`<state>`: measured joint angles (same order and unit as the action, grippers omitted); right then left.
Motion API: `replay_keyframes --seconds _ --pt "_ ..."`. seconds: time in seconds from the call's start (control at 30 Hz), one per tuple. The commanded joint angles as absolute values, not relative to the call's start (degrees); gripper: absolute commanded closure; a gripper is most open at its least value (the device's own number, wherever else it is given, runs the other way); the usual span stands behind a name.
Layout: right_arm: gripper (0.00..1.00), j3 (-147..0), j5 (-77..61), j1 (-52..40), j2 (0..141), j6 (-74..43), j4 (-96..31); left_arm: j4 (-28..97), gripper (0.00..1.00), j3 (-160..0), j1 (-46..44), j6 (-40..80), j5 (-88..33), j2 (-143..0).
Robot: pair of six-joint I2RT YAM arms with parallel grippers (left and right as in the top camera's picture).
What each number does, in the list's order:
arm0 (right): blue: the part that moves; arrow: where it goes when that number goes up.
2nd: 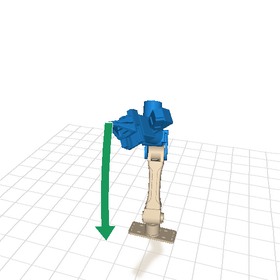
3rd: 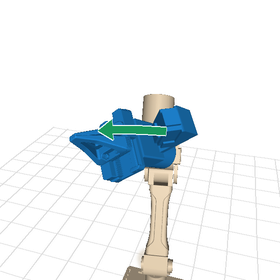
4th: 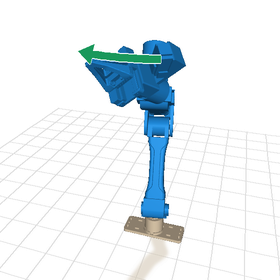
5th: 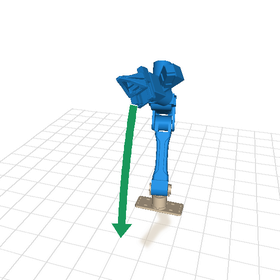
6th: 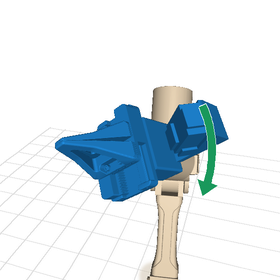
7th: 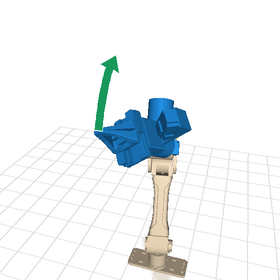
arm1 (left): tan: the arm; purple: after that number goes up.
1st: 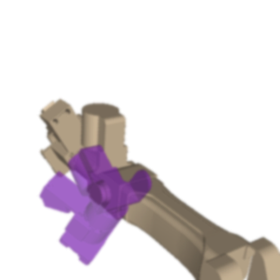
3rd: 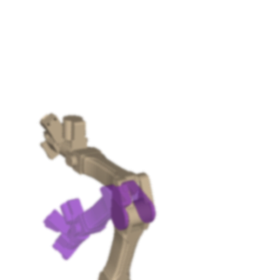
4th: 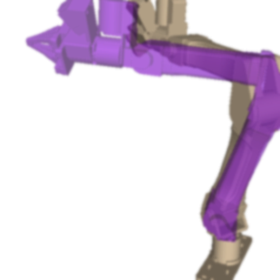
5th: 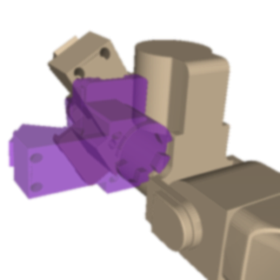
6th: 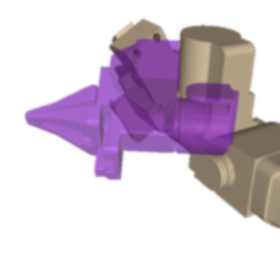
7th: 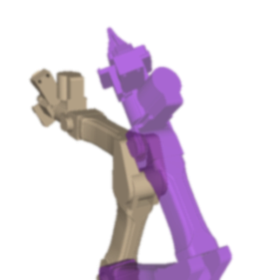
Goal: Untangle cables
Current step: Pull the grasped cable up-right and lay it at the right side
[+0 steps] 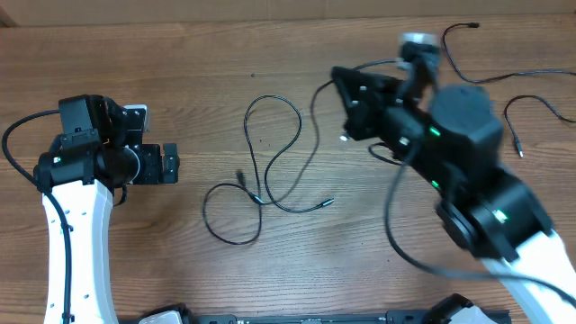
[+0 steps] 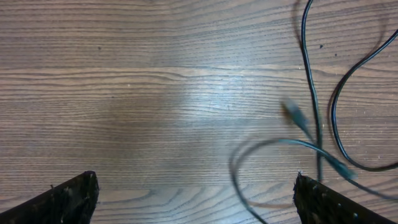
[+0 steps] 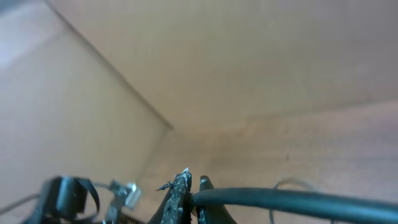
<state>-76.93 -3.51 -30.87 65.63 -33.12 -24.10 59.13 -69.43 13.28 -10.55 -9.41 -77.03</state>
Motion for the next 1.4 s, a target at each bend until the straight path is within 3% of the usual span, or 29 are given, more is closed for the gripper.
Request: replay_keyframes --seconds 0.0,0.37,0.73,1.37 --pt "0.96 -78.63 4.91 -30.98 59.66 -32.53 -23.88 59.11 0.0 -70.35 13.85 -11.35 -9.47 -76.6" --pt "0.96 -78.85 7.7 -30.98 48.75 -32.88 -23.38 59.13 0.0 -70.35 13.85 -11.35 -9.5 -76.6" --pt "0.96 -78.85 14.39 -30.98 49.56 -29.74 -36.99 59.13 0.0 -70.35 13.85 -11.35 -9.5 -76.6" --pt "0.96 -78.72 64.36 -30.83 51.9 -29.5 -43.55 59.11 0.0 -70.35 13.85 -11.35 -9.5 -76.6"
